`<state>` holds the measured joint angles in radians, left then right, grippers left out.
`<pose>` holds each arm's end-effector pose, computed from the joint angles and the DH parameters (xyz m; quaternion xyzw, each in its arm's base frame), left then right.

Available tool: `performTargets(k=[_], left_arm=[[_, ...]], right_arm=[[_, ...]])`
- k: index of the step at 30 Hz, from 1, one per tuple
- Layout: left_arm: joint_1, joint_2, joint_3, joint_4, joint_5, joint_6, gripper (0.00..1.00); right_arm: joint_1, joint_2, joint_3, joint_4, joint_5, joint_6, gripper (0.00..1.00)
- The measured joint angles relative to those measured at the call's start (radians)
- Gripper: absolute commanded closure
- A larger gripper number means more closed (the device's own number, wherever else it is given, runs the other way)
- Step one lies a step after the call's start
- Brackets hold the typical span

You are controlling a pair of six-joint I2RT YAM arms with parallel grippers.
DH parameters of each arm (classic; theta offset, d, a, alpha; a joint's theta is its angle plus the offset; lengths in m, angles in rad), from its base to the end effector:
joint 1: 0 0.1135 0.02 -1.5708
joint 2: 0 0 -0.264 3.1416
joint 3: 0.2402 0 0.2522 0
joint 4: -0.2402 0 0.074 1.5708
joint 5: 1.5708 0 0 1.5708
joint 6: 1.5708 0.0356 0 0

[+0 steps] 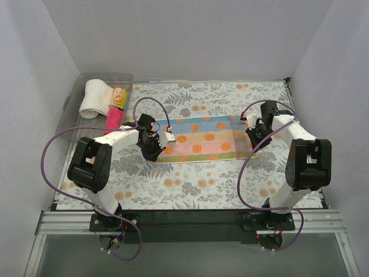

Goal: Roll the towels
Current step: Flatten the towel

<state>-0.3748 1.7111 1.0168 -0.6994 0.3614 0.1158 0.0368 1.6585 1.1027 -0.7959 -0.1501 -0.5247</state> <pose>0.2769 -0.1224 0.1587 0.2534 0.9467 -0.1888 0.0631 0.3062 0.0166 0.1916 -0.2825 0.9501 0.0460 0.1238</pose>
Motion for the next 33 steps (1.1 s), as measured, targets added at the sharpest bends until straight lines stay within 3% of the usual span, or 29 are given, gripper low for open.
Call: performTargets(k=[6, 12, 21, 28, 32, 33], left_arm=[[0.000, 0.003, 0.006, -0.009, -0.006, 0.000, 1.00], [0.003, 0.020, 0.029, -0.035, -0.011, -0.004, 1.00], [0.060, -0.018, -0.022, -0.033, 0.026, 0.057, 1.00], [0.074, -0.077, -0.087, -0.056, 0.034, 0.117, 1.00], [0.077, -0.069, -0.073, -0.086, 0.038, 0.123, 1.00], [0.078, -0.064, -0.066, -0.096, 0.039, 0.123, 0.93]], right_arm=[[0.006, 0.037, 0.059, 0.016, -0.035, 0.009, 0.99], [0.009, 0.127, 0.022, 0.059, 0.025, 0.019, 0.99], [0.029, 0.010, -0.114, 0.112, 0.075, -0.016, 0.99], [0.133, -0.069, -0.204, 0.063, 0.080, -0.032, 0.99], [0.154, -0.055, -0.190, 0.031, 0.082, -0.027, 0.91], [0.154, -0.050, -0.183, 0.023, 0.080, -0.026, 0.87]])
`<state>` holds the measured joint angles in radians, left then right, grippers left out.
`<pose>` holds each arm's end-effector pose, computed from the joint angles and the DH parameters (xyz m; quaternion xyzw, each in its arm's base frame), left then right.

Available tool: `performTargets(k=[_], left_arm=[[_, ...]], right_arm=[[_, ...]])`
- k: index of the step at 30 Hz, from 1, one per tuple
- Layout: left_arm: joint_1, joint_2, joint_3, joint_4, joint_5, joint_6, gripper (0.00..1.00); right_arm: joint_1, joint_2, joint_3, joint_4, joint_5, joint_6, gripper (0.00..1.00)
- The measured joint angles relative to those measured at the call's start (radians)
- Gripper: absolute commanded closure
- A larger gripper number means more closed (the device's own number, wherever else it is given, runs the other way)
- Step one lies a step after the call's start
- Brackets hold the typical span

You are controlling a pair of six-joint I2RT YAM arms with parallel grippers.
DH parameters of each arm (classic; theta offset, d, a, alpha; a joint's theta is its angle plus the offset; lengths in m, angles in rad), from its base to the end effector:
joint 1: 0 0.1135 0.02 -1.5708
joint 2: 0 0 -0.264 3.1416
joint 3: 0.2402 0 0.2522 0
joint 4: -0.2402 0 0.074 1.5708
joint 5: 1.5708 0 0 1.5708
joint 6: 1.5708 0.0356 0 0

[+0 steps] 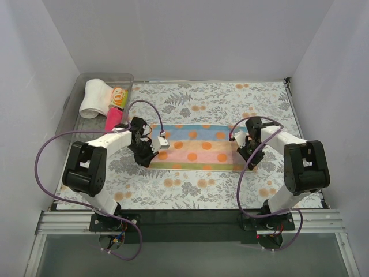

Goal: Roll the towels
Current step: Flatten the towel, then fold the towel

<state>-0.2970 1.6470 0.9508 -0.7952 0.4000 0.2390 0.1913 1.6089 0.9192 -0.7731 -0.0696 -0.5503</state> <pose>0.2589 -0.0937 0.1592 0.2669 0.9422 -0.1996 0.0331 0.2636 0.0536 0.1588 -0.3634 0.9294 0.0245 0.0593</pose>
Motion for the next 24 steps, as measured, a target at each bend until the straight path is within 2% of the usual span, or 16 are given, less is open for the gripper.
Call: performTargets(k=[1, 3, 4, 5, 7, 8, 10, 11, 15, 17, 20, 21, 24], left_arm=[[0.000, 0.004, 0.008, -0.012, -0.001, 0.001, 0.84], [0.001, 0.009, 0.032, -0.041, -0.002, 0.002, 0.74], [0.002, 0.009, 0.050, -0.058, -0.002, -0.003, 0.62], [0.002, 0.010, 0.075, -0.073, -0.001, -0.006, 0.56], [0.003, 0.008, 0.130, -0.084, 0.007, -0.017, 0.48], [0.004, 0.006, 0.163, -0.085, 0.012, -0.023, 0.40], [0.008, 0.005, 0.232, -0.080, 0.023, -0.033, 0.29], [0.010, 0.005, 0.264, -0.071, 0.025, -0.043, 0.02], [0.031, 0.013, 0.375, -0.006, 0.025, -0.102, 0.02], [0.056, 0.041, 0.439, 0.028, 0.028, -0.138, 0.02], [0.104, 0.127, 0.552, 0.057, 0.038, -0.190, 0.02], [0.117, 0.163, 0.589, 0.063, 0.043, -0.205, 0.09], [0.152, 0.261, 0.669, 0.064, 0.061, -0.241, 0.14]], right_arm=[[0.000, 0.007, 0.009, -0.011, -0.001, 0.003, 0.75], [0.000, 0.016, 0.034, -0.037, -0.001, 0.007, 0.64], [0.000, 0.018, 0.058, -0.061, -0.002, 0.006, 0.52], [-0.001, 0.018, 0.086, -0.077, -0.004, 0.004, 0.47], [-0.006, 0.017, 0.171, -0.108, -0.021, 0.003, 0.36], [-0.012, 0.017, 0.224, -0.120, -0.031, 0.003, 0.34], [-0.026, 0.017, 0.330, -0.119, -0.054, -0.001, 0.33], [-0.037, 0.019, 0.380, -0.118, -0.069, -0.001, 0.33], [-0.090, 0.083, 0.562, -0.121, -0.108, 0.006, 0.43], [-0.124, 0.177, 0.667, -0.116, -0.128, 0.013, 0.55], [-0.161, 0.328, 0.795, -0.106, -0.145, 0.031, 0.61], [-0.171, 0.375, 0.826, -0.105, -0.145, 0.035, 0.62], [-0.189, 0.468, 0.862, -0.099, -0.143, 0.044, 0.65]])
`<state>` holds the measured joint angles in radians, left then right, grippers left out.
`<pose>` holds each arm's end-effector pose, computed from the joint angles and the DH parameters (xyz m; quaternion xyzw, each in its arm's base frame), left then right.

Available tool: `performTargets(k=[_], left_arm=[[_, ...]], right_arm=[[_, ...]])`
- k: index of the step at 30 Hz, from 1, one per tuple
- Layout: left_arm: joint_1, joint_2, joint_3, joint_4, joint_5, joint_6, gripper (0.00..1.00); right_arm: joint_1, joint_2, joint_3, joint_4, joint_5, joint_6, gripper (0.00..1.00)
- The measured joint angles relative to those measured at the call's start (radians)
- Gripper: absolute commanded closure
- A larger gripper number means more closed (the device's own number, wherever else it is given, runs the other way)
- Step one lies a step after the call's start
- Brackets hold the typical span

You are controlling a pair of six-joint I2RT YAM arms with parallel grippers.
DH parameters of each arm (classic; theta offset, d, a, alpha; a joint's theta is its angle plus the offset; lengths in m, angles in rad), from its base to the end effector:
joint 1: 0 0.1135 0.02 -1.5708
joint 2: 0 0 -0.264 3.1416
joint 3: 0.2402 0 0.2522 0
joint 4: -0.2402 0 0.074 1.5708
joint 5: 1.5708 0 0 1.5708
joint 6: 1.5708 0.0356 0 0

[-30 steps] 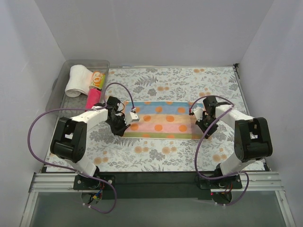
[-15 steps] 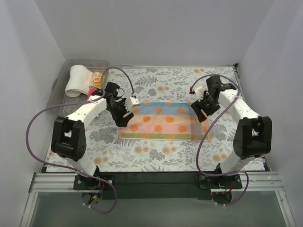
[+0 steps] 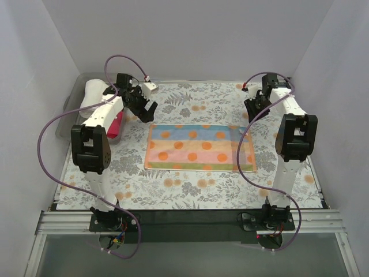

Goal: Roll the towels
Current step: Fold the towel

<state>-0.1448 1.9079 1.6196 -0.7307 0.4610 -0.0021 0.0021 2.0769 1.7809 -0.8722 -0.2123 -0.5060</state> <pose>0.4081 -0.0755 0.2603 0.1289 0.9299 -0.2387 0.2484 0.4424 0.0084 0.2302 -0.2654 0.9377 0.0510 0.2184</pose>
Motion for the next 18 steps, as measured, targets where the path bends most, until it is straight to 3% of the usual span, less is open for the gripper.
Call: performTargets(k=[14, 18], left_arm=[[0.030, 0.067, 0.018, -0.020, 0.021, -0.040, 0.15], [0.031, 0.069, 0.018, -0.024, 0.020, -0.045, 0.16]], right_arm=[[0.007, 0.122, 0.003, 0.025, -0.007, 0.021, 0.65], [0.013, 0.149, 0.005, 0.045, -0.008, 0.035, 0.69]])
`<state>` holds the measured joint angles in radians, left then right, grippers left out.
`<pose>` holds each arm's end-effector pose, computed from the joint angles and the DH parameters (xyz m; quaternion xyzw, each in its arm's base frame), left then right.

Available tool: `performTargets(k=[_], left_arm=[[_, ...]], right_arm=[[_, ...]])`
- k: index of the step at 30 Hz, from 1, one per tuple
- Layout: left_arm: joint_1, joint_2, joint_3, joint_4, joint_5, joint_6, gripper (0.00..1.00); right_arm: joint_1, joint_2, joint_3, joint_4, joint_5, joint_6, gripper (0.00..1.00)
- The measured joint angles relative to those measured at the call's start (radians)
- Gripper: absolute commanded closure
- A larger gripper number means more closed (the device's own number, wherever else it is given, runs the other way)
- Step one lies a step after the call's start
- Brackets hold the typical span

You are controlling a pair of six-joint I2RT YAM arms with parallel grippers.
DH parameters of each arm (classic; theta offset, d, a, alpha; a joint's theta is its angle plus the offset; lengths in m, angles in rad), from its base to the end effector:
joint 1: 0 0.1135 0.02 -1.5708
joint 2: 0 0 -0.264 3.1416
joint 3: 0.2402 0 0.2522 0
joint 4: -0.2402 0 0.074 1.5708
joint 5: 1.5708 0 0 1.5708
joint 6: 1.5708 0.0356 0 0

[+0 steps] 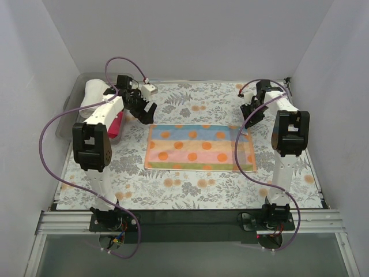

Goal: Roll the towels
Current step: Fold the towel

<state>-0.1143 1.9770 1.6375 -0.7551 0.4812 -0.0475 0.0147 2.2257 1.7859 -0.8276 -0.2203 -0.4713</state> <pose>0.4190 -0.0647 0.2372 0.0877 0.9414 -0.2493 0.2096 0.4603 0.0145 0.1691 -0.2525 0.9497 0.0718 0.1709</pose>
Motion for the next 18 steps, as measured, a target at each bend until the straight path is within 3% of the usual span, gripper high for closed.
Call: performTargets(k=[7, 10, 18], left_arm=[[0.000, 0.087, 0.053, -0.010, -0.003, -0.014, 0.29], [0.000, 0.146, 0.087, -0.029, -0.001, -0.018, 0.38], [0.000, 0.238, 0.122, -0.050, 0.001, -0.032, 0.48]], right_arm=[[0.008, 0.000, -0.008, 0.023, 0.001, 0.009, 0.98], [0.009, -0.001, -0.010, 0.025, 0.000, 0.010, 0.99], [0.009, -0.016, -0.037, 0.044, -0.012, 0.007, 0.99]])
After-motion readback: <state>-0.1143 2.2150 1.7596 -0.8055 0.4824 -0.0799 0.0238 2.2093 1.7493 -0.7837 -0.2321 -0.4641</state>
